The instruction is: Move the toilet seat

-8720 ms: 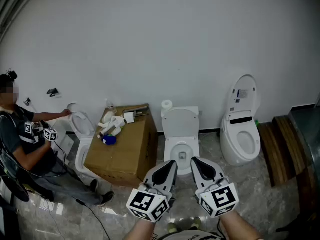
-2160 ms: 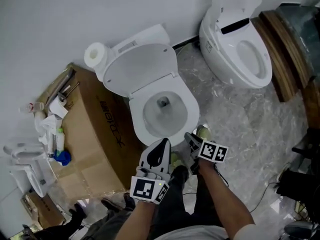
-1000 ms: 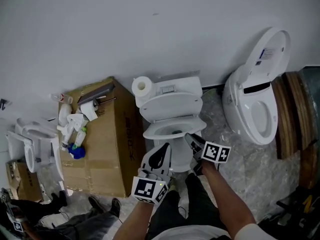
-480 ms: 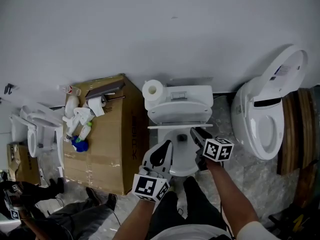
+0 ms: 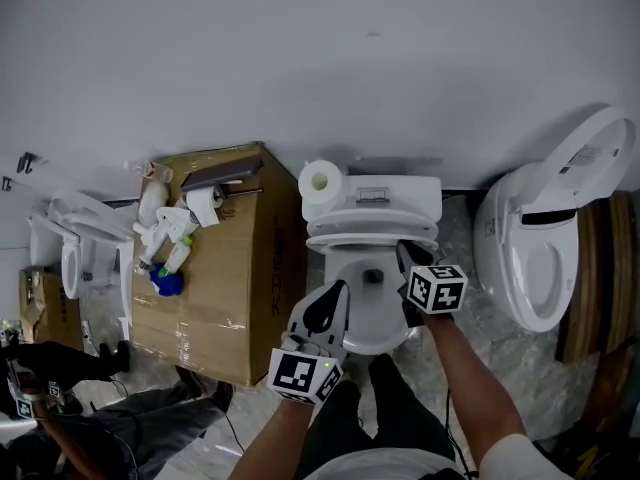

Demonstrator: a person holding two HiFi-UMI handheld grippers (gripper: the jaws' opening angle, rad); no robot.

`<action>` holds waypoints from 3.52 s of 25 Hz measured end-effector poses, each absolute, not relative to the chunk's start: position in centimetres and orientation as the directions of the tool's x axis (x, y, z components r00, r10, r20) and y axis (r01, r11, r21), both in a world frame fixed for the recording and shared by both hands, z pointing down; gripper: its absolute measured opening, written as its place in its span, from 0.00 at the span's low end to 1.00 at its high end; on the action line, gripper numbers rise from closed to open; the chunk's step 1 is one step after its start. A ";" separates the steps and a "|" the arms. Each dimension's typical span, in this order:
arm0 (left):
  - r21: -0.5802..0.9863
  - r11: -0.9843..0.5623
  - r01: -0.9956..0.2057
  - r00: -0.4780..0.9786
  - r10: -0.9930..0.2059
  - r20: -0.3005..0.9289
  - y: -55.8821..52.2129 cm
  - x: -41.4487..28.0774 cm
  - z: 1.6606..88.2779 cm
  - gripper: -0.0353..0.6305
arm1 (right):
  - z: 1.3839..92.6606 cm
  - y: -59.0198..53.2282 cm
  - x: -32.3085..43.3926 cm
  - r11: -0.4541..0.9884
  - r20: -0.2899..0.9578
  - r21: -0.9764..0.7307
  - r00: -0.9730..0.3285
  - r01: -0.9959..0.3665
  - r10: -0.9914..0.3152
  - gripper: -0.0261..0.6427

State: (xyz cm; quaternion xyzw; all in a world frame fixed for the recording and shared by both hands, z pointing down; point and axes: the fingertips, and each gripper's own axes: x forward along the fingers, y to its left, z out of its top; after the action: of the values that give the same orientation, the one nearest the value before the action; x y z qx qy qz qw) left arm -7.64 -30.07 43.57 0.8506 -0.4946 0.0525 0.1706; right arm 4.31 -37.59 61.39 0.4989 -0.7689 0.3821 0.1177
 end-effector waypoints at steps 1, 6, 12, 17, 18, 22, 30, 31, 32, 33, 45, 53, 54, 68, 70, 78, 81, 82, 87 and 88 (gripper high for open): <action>0.239 -0.448 -0.862 0.501 -0.826 0.259 -30.2 -7.8 43.6 0.06 | 61.4 -38.1 4.3 0.215 0.564 -0.460 -0.471 -0.861 -0.678 0.08; 0.242 -0.426 -0.872 0.482 -0.835 0.264 -31.0 -8.2 43.2 0.06 | 61.5 -39.8 4.5 0.231 0.573 -0.417 -0.452 -0.879 -0.684 0.08; 0.242 -0.420 -0.875 0.475 -0.841 0.259 -31.5 -8.5 43.5 0.06 | 61.4 -41.1 4.6 0.236 0.579 -0.393 -0.439 -0.889 -0.688 0.09; 0.243 -0.416 -0.876 0.472 -0.842 0.262 -31.7 -8.6 43.5 0.06 | 61.6 -41.6 4.7 0.233 0.582 -0.389 -0.433 -0.891 -0.688 0.08; 0.242 -0.416 -0.876 0.472 -0.842 0.261 -31.7 -8.6 43.6 0.06 | 61.6 -41.6 4.7 0.235 0.583 -0.387 -0.434 -0.892 -0.687 0.08; 0.237 -0.414 -0.879 0.468 -0.844 0.260 -31.7 -8.9 43.4 0.06 | 61.6 -41.8 4.7 0.238 0.583 -0.376 -0.428 -0.896 -0.691 0.08; 0.246 -0.419 -0.874 0.475 -0.842 0.255 -30.7 -9.1 42.8 0.06 | 60.9 -40.1 3.9 0.284 0.589 -0.366 -0.457 -0.886 -0.667 0.09; 0.248 -0.424 -0.871 0.481 -0.840 0.252 -30.5 -9.0 42.6 0.06 | 60.4 -39.6 3.7 0.291 0.584 -0.363 -0.460 -0.885 -0.669 0.09; 0.248 -0.431 -0.868 0.487 -0.837 0.249 -30.3 -9.0 42.5 0.06 | 59.9 -39.2 3.5 0.298 0.579 -0.360 -0.463 -0.884 -0.672 0.08; 0.248 -0.438 -0.864 0.494 -0.834 0.248 -30.1 -9.0 42.3 0.06 | 59.2 -38.6 3.3 0.307 0.571 -0.357 -0.466 -0.882 -0.676 0.08; 0.265 -0.564 -0.782 0.621 -0.745 0.245 -24.0 -9.9 38.1 0.06 | 45.5 -28.6 -1.5 0.386 0.390 -0.292 -0.478 -0.875 -0.787 0.08; 0.285 -0.622 -0.729 0.680 -0.704 0.204 -19.5 -11.0 32.3 0.06 | 35.6 -22.4 -3.7 0.383 0.266 -0.264 -0.449 -0.885 -0.853 0.07; 0.279 -0.630 -0.725 0.685 -0.702 0.196 -18.9 -11.1 31.4 0.06 | 34.5 -21.7 -3.9 0.382 0.256 -0.254 -0.442 -0.889 -0.860 0.07; 0.240 -0.691 -0.682 0.722 -0.689 0.067 -12.5 -12.5 21.8 0.06 | 24.3 -13.8 -5.7 0.361 0.125 -0.174 -0.385 -0.916 -0.915 0.06; 0.233 -0.699 -0.676 0.726 -0.685 0.052 -12.0 -12.8 20.6 0.06 | 22.5 -13.2 -6.0 0.365 0.097 -0.162 -0.383 -0.917 -0.919 0.06; 0.206 -0.721 -0.662 0.735 -0.678 -0.011 -10.9 -13.3 16.9 0.06 | 19.1 -11.7 -6.6 0.366 0.061 -0.086 -0.372 -0.927 -0.926 0.06; 0.196 -0.723 -0.663 0.734 -0.679 -0.018 -10.5 -13.5 16.8 0.06 | 19.1 -11.3 -6.9 0.368 0.066 -0.079 -0.374 -0.926 -0.925 0.06; 0.194 -0.722 -0.664 0.734 -0.679 -0.017 -10.3 -13.5 16.8 0.06 | 19.1 -11.1 -7.0 0.370 0.069 -0.078 -0.375 -0.926 -0.924 0.06; 0.197 -0.716 -0.670 0.729 -0.684 -0.004 -10.1 -13.8 17.4 0.06 | 19.2 -10.7 -7.3 0.375 0.076 -0.084 -0.381 -0.923 -0.921 0.06; 0.198 -0.714 -0.672 0.728 -0.686 -0.003 -10.1 -13.9 17.5 0.06 | 19.3 -10.7 -7.4 0.376 0.076 -0.084 -0.382 -0.923 -0.921 0.06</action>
State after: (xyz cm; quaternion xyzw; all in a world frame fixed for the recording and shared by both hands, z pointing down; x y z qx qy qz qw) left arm -13.90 -10.10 17.51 0.9249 -0.3669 -0.0380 0.0922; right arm -7.40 -10.69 19.26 0.5559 -0.8294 0.0559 0.0083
